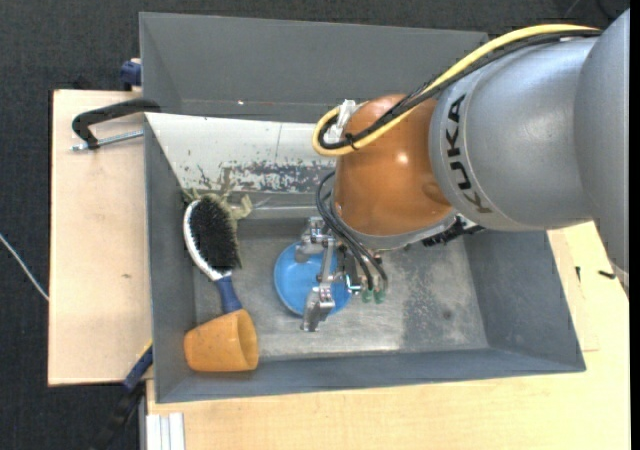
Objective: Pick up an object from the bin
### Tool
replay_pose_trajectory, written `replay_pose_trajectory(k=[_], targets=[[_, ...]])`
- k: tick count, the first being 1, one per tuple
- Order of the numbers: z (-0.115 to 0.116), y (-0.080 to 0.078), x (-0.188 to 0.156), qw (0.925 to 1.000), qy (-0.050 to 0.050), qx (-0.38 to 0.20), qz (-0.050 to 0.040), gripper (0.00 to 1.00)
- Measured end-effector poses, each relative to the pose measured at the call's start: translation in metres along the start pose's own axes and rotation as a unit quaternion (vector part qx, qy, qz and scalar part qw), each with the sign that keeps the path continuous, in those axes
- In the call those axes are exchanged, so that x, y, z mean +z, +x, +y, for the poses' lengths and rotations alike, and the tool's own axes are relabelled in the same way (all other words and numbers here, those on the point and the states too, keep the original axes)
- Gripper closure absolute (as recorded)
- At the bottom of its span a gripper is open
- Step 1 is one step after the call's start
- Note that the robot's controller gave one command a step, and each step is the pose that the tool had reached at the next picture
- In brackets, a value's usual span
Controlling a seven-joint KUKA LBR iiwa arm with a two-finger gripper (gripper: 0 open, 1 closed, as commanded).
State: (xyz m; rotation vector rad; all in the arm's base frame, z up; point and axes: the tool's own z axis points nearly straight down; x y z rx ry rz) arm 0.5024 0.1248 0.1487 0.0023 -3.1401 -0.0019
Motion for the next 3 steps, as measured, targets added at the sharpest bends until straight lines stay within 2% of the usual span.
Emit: replay_pose_trajectory(k=[1,2,3], targets=[[-0.041,-0.003,0.07,0.992,0.001,-0.126,-0.0005,0.0],[-0.039,-0.004,0.067,0.9919,-0.001,-0.127,-0.0025,1.0],[-0.03,-0.028,-0.065,0.9605,0.001,-0.278,-0.0073,1.0]])
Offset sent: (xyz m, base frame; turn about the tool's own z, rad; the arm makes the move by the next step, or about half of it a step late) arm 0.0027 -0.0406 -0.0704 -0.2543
